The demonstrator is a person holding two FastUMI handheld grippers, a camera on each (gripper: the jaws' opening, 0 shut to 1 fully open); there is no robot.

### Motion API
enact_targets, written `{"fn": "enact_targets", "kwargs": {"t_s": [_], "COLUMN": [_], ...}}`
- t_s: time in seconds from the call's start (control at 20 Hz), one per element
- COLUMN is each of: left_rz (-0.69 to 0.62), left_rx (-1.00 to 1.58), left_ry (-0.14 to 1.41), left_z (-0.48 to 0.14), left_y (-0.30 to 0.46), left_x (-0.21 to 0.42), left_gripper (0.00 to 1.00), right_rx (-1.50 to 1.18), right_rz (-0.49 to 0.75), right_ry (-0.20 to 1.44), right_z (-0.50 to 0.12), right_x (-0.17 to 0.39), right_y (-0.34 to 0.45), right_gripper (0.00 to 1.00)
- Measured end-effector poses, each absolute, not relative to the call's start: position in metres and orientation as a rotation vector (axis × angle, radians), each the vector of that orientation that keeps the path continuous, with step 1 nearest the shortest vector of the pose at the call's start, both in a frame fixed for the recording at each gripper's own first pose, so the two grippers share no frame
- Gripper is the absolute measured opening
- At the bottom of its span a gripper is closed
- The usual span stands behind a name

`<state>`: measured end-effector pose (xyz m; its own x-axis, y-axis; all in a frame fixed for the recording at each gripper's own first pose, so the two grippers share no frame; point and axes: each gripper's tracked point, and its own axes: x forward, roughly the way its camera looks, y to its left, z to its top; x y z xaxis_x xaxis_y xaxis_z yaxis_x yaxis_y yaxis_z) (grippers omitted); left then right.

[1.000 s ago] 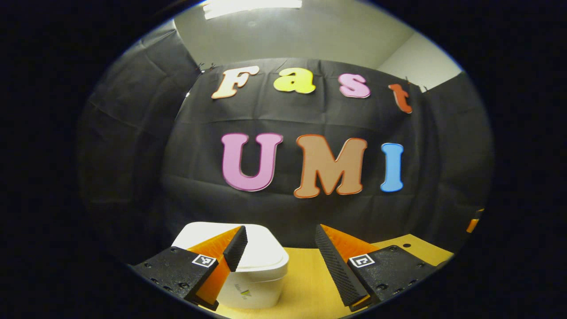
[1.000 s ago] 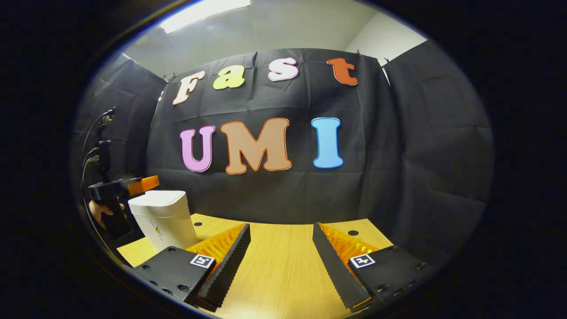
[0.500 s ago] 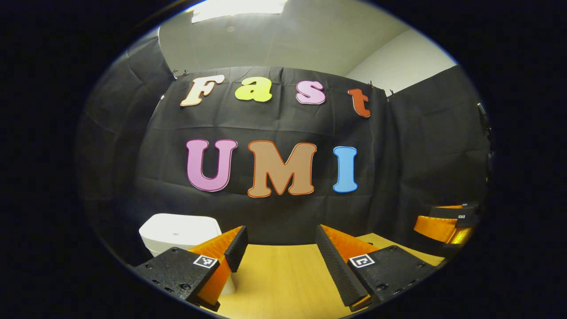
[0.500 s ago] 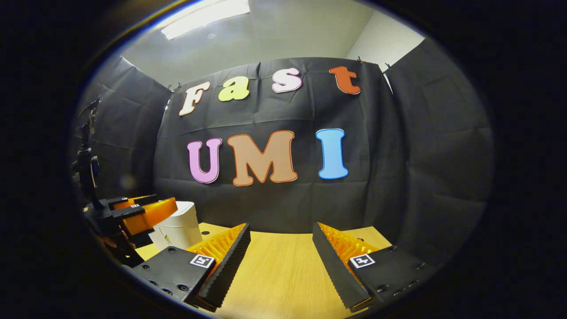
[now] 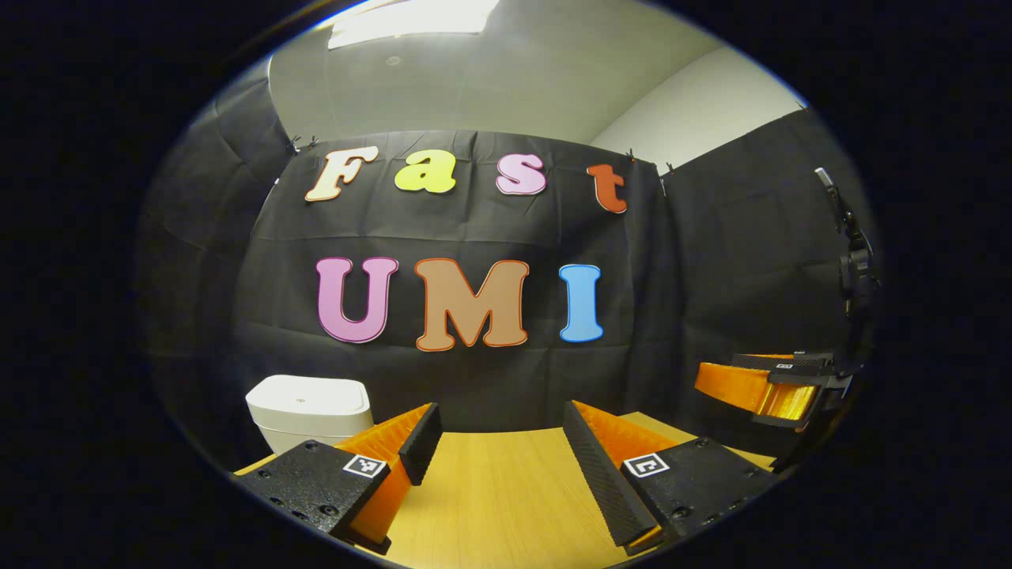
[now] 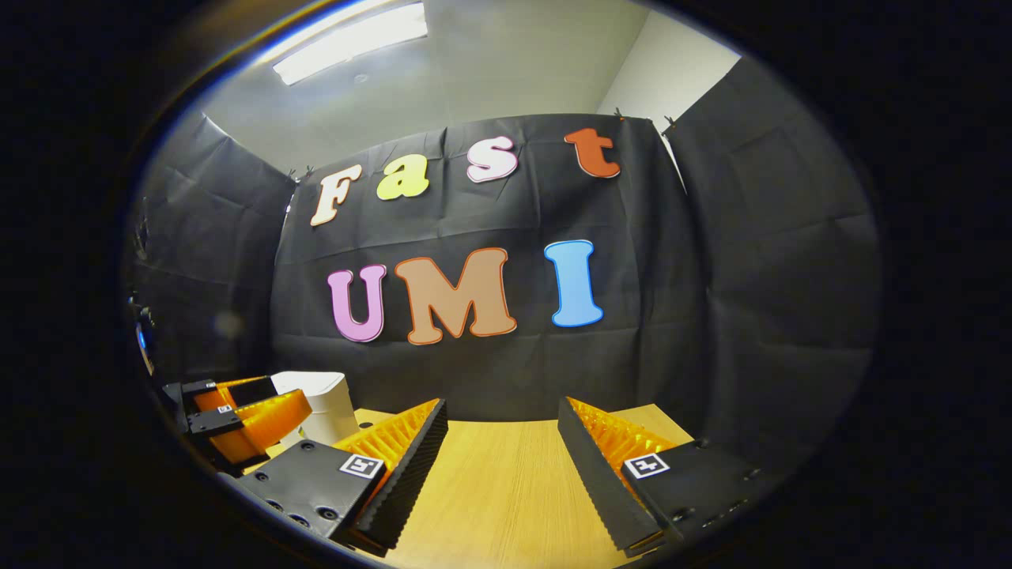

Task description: Press the lid of the desktop garbage bin to open it, pick up the crumpled paper on the desktop and throw it into the bin, then pick up the pop can on the desktop and drop it into the bin, and finally close the garbage bin lid.

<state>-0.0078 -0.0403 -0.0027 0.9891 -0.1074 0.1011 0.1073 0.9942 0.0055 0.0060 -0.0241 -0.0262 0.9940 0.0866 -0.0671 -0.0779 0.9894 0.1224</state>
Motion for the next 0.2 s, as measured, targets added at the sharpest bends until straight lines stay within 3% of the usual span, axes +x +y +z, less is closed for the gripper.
{"fn": "enact_targets", "kwargs": {"t_s": [0.2], "left_rz": [-0.116], "left_rx": [-0.019], "left_ry": [-0.095], "left_z": [0.001], "left_y": [-0.028], "left_x": [-0.008], "left_gripper": [0.93], "right_rx": [0.113], "right_rz": [0.066], "right_ry": [0.056], "right_z": [-0.019], "right_x": [0.000], "right_y": [-0.009], "right_gripper": [0.95]}}
